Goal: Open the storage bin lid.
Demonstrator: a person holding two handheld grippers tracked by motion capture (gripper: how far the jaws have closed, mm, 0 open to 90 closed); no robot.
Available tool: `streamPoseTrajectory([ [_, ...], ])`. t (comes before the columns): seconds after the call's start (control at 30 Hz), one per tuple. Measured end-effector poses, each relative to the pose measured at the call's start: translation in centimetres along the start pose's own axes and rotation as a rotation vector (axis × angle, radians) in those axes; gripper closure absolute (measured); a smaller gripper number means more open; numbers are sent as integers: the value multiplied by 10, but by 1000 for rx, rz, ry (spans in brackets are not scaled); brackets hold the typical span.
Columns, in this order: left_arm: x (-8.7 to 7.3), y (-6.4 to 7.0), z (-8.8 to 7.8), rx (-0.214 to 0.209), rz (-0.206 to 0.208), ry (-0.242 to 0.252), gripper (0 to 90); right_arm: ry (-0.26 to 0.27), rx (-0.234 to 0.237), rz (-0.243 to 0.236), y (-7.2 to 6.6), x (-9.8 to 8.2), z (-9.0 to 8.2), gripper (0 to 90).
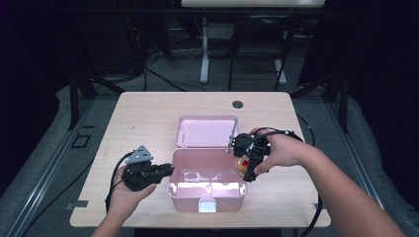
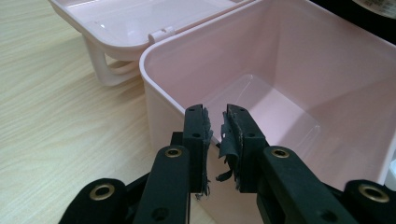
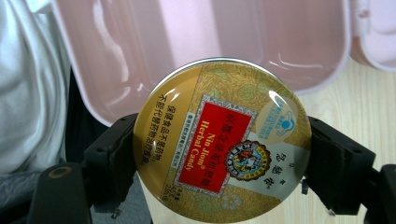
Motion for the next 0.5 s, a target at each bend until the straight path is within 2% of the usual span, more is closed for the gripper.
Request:
streamPoseTrajectory([
  [0.23, 0, 0, 0, 1, 1, -1, 785, -1, 32, -80, -10, 9, 0, 195],
  [0.5, 0, 0, 0, -3, -6, 0, 785, -11, 30, -134, -14, 18, 3, 195],
])
Point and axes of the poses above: each handheld gripper's, and its own axes: z roughly forward along the jaws, x roughly out of its top, y roughly to its right, the point moved 8 cm from there along z, roughly forward along the jaws, and after that the axes turned 5 degrees about -x, right-handed, at the moved point
